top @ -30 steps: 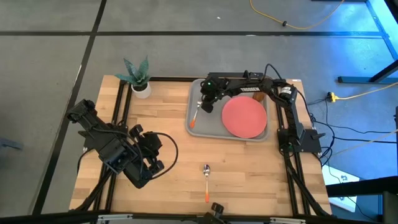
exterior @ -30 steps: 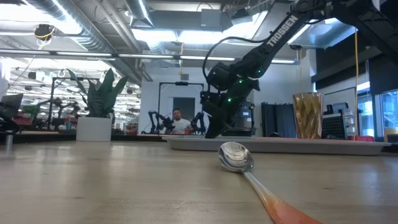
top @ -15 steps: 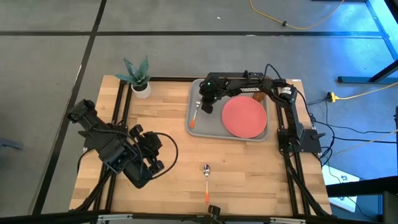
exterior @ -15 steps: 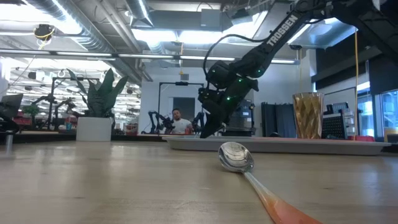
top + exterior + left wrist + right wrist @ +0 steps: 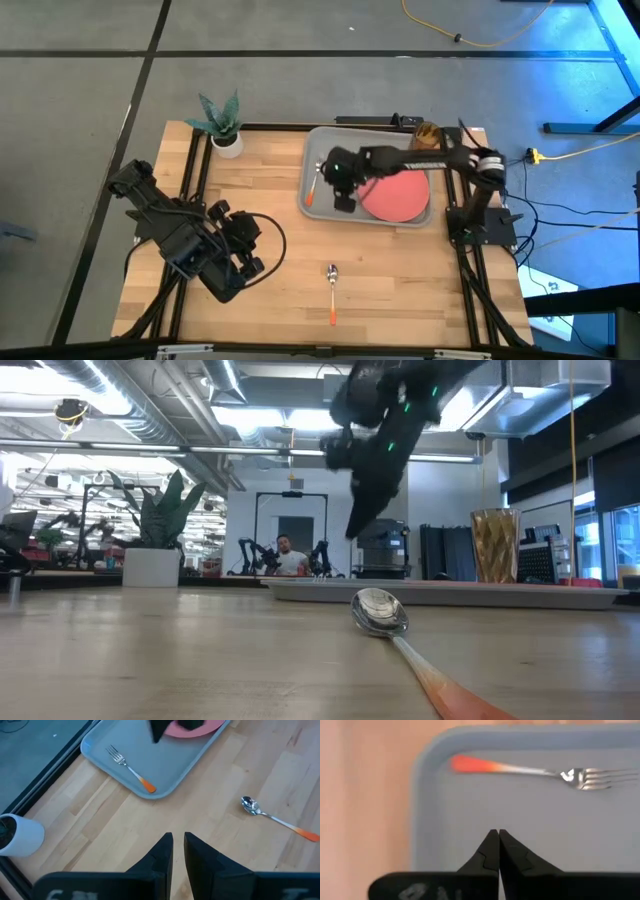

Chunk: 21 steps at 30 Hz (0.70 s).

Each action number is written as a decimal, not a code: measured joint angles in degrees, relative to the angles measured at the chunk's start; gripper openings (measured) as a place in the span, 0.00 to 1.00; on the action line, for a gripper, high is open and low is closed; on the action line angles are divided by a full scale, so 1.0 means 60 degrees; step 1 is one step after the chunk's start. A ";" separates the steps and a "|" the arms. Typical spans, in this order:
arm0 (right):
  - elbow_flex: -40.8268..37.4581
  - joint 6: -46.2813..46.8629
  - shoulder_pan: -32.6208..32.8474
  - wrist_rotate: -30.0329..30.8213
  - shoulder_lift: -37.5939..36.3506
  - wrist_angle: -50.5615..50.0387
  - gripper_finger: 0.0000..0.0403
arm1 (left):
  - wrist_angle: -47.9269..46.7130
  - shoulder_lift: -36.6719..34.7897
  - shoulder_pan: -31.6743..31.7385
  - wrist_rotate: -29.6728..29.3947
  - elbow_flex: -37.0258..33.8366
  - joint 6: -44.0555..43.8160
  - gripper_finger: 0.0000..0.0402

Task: Pick and place plate/cup/fork/spoon on tray
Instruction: Put the orange spoon on the gray serving tray to the left of the pink plate

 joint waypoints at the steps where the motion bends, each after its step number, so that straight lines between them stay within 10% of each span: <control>1: -0.0001 0.0208 0.0280 0.0243 -0.0186 -0.0182 0.00 | -0.0003 0.0000 0.0005 -0.0024 -0.0098 -0.0214 0.10; 10: 0.0000 0.1964 0.3279 0.2193 -0.1686 -0.1656 0.00 | 0.2083 0.0001 0.0058 0.0486 -0.1527 -0.1635 0.10; 21: -0.0004 0.4495 0.6776 0.4226 -0.2728 -0.3123 0.01 | 0.8933 0.0004 0.0624 0.2021 -0.4004 0.0139 0.12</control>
